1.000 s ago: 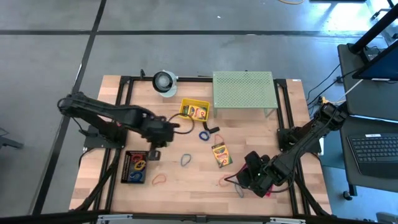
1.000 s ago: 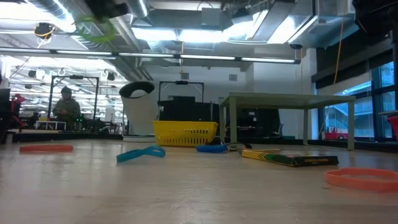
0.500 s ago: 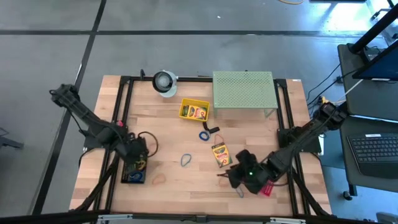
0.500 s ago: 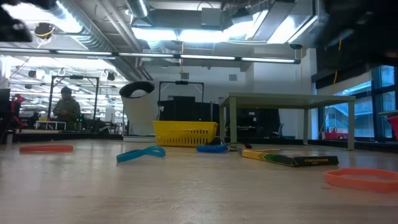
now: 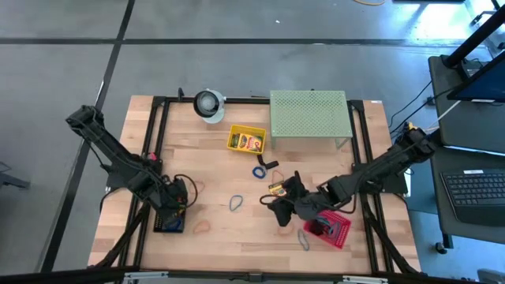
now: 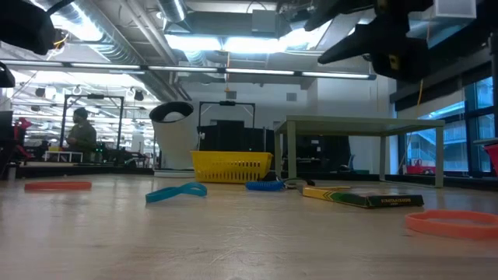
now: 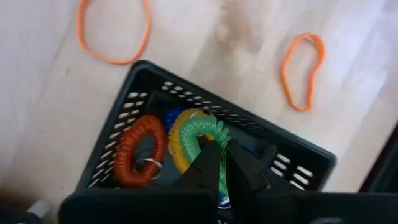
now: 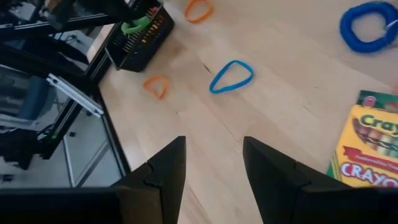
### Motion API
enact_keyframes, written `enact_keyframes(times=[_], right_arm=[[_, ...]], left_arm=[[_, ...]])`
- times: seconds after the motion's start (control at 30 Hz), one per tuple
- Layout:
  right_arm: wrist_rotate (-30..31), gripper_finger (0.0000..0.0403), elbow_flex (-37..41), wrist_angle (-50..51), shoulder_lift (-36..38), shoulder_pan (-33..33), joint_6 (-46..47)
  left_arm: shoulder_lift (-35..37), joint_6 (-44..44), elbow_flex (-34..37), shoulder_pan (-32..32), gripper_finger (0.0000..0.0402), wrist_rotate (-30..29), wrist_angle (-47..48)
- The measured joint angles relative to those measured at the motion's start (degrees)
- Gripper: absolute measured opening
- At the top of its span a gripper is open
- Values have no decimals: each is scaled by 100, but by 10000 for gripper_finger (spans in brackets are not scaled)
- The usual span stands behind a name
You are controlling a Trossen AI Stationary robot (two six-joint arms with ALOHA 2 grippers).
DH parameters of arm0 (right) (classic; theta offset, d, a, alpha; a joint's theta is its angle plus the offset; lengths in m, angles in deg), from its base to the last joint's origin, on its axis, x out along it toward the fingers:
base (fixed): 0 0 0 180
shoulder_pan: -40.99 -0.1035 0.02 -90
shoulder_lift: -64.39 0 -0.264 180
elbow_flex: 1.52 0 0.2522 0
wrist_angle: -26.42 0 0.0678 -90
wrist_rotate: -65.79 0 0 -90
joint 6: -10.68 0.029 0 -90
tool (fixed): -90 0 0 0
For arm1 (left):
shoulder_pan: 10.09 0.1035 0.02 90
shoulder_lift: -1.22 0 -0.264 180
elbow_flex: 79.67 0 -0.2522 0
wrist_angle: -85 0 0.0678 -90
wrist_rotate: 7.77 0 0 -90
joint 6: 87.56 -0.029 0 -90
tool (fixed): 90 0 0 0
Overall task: Pick & Place Office Desk Supplies
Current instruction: Put the green spring keychain into the black bin, then put the orange rubber band into the red bin
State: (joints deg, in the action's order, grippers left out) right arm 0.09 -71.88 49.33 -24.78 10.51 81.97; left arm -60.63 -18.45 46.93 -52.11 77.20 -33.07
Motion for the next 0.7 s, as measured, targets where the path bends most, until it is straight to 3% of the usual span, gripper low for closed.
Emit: enact_keyframes(times=[0.43,0.7], right_arm=[[-130,162,-2,-18,0,57,-149],[-104,162,-2,-16,0,64,-171]], left_arm=[[-138,-51,0,0,55,114,341],[-127,-704,0,5,128,459,305]])
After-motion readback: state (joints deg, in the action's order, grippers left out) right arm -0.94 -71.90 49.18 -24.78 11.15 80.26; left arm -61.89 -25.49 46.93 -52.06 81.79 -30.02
